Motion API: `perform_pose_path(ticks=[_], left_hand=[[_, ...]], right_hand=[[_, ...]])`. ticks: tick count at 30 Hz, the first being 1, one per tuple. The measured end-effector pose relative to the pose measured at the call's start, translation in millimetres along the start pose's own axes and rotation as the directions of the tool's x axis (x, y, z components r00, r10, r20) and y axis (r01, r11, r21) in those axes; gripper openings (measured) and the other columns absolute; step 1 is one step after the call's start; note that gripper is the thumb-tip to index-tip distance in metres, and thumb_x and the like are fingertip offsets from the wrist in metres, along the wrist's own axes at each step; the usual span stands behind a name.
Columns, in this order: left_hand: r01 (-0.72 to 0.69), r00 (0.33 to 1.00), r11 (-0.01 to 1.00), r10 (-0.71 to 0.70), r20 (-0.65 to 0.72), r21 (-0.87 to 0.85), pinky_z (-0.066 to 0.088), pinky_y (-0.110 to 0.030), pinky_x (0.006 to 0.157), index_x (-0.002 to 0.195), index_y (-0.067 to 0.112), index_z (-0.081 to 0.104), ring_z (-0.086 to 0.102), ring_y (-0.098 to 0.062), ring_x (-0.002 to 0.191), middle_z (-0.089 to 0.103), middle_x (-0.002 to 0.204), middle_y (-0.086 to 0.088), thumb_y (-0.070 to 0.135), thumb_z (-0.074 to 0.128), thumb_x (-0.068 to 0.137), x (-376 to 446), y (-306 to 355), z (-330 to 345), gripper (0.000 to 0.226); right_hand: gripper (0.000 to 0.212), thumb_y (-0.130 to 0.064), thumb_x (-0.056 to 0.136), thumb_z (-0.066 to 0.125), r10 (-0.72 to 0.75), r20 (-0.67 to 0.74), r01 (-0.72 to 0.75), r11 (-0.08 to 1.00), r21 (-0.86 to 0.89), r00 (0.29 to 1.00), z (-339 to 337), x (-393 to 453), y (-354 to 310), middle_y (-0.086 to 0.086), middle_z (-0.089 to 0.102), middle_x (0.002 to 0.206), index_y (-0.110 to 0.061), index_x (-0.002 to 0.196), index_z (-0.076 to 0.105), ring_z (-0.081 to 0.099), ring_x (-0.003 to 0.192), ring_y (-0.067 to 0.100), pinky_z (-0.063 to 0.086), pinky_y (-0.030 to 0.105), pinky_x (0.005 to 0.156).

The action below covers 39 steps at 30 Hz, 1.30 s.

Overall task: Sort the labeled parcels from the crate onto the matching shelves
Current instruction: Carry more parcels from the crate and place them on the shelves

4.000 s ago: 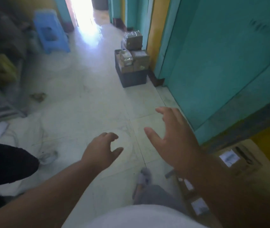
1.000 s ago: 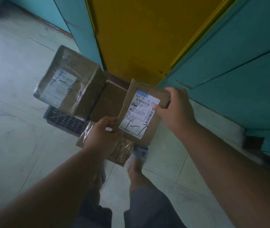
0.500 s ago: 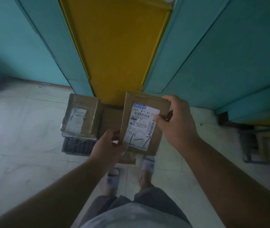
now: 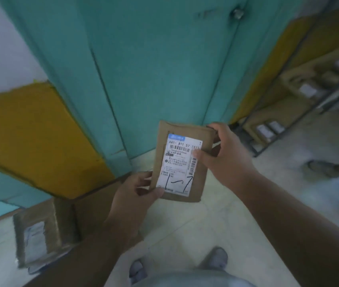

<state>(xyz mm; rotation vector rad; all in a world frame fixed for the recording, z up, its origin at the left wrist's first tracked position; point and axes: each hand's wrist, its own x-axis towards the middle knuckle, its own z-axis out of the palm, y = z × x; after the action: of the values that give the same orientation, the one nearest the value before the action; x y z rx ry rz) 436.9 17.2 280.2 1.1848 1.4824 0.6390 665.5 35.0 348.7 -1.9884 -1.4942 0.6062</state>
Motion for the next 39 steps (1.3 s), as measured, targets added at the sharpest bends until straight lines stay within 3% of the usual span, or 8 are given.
perform_pose_path(ticks=[5, 10, 13, 16, 20, 26, 33, 39], left_hand=[[-0.111, 0.988, 0.993, 0.107, 0.113, 0.032, 0.049, -0.019, 0.068, 0.105, 0.03, 0.068, 0.069, -0.003, 0.084, 0.075, 0.093, 0.017, 0.02, 0.08, 0.083, 13, 61, 126, 0.027], [-0.157, 0.966, 0.984, 0.136, 0.219, 0.081, 0.054, -0.031, 0.076, 0.104, 0.034, 0.068, 0.071, -0.009, 0.089, 0.076, 0.098, 0.017, 0.023, 0.081, 0.082, 16, 106, 242, 0.028], [-0.182, 0.952, 0.978, 0.15, 0.266, 0.099, 0.053, -0.029, 0.073, 0.105, 0.035, 0.068, 0.072, -0.006, 0.086, 0.075, 0.1, 0.016, 0.026, 0.081, 0.082, 27, 134, 296, 0.028], [-0.197, 0.937, 0.974, 0.152, 0.314, 0.115, 0.058, -0.039, 0.081, 0.105, 0.037, 0.068, 0.072, -0.007, 0.087, 0.076, 0.099, 0.016, 0.031, 0.084, 0.078, 53, 161, 336, 0.032], [-0.237, 0.907, 0.964, 0.175, 0.384, 0.121, 0.057, -0.049, 0.09, 0.126, 0.043, 0.062, 0.073, -0.014, 0.094, 0.076, 0.104, 0.006, 0.044, 0.082, 0.067, 112, 196, 394, 0.062], [-0.363, 0.735, 0.925, 0.209, 0.645, 0.114, 0.057, -0.046, 0.092, 0.119, 0.05, 0.065, 0.072, -0.016, 0.102, 0.076, 0.109, 0.011, 0.035, 0.076, 0.076, 178, 274, 524, 0.046], [-0.511, 0.539, 0.852, 0.213, 0.815, 0.115, 0.06, -0.036, 0.079, 0.13, 0.044, 0.051, 0.07, -0.011, 0.092, 0.073, 0.102, 0.005, 0.02, 0.079, 0.084, 192, 350, 694, 0.06], [-0.601, 0.46, 0.795, 0.26, 0.849, 0.082, 0.057, -0.034, 0.081, 0.134, 0.056, 0.035, 0.067, -0.011, 0.088, 0.068, 0.092, 0.003, 0.022, 0.079, 0.084, 190, 380, 829, 0.076]], right_hand=[[0.054, -0.035, 0.08, 0.08, 0.112, -0.139, -0.101, 0.991, 0.084, 0.984, -107, -2, 86, -0.01, 0.062, 0.104, -0.037, 0.122, 0.045, 0.062, 0.083, 0.002, 0.052, 0.026, 0.066], [0.05, -0.033, 0.082, 0.079, 0.205, -0.154, -0.189, 0.975, 0.114, 0.967, -205, 5, 164, -0.018, 0.062, 0.091, -0.042, 0.115, 0.043, 0.058, 0.077, -0.008, 0.041, 0.009, 0.054], [0.048, -0.032, 0.083, 0.079, 0.245, -0.163, -0.22, 0.963, 0.155, 0.956, -247, 21, 208, -0.018, 0.062, 0.085, -0.044, 0.112, 0.043, 0.06, 0.07, -0.009, 0.04, 0.008, 0.048], [0.049, -0.029, 0.084, 0.079, 0.287, -0.176, -0.246, 0.944, 0.221, 0.942, -272, 49, 248, -0.016, 0.062, 0.081, -0.039, 0.118, 0.045, 0.057, 0.069, -0.02, 0.04, 0.004, 0.044], [0.056, -0.025, 0.085, 0.078, 0.359, -0.216, -0.285, 0.907, 0.311, 0.908, -297, 101, 297, -0.017, 0.061, 0.081, -0.035, 0.13, 0.046, 0.055, 0.065, -0.025, 0.037, 0.0, 0.045], [0.067, -0.027, 0.083, 0.079, 0.501, -0.409, -0.371, 0.857, 0.357, 0.763, -378, 157, 370, -0.009, 0.055, 0.126, -0.045, 0.136, 0.042, 0.062, 0.074, 0.004, 0.041, 0.016, 0.052], [0.07, -0.021, 0.085, 0.077, 0.629, -0.539, -0.424, 0.776, 0.467, 0.56, -487, 155, 463, -0.012, 0.057, 0.12, -0.04, 0.141, 0.039, 0.066, 0.079, 0.008, 0.05, 0.022, 0.06], [0.075, -0.023, 0.085, 0.077, 0.649, -0.535, -0.416, 0.759, 0.501, 0.541, -553, 164, 565, -0.016, 0.055, 0.121, -0.047, 0.143, 0.034, 0.064, 0.091, 0.007, 0.061, 0.035, 0.073]])
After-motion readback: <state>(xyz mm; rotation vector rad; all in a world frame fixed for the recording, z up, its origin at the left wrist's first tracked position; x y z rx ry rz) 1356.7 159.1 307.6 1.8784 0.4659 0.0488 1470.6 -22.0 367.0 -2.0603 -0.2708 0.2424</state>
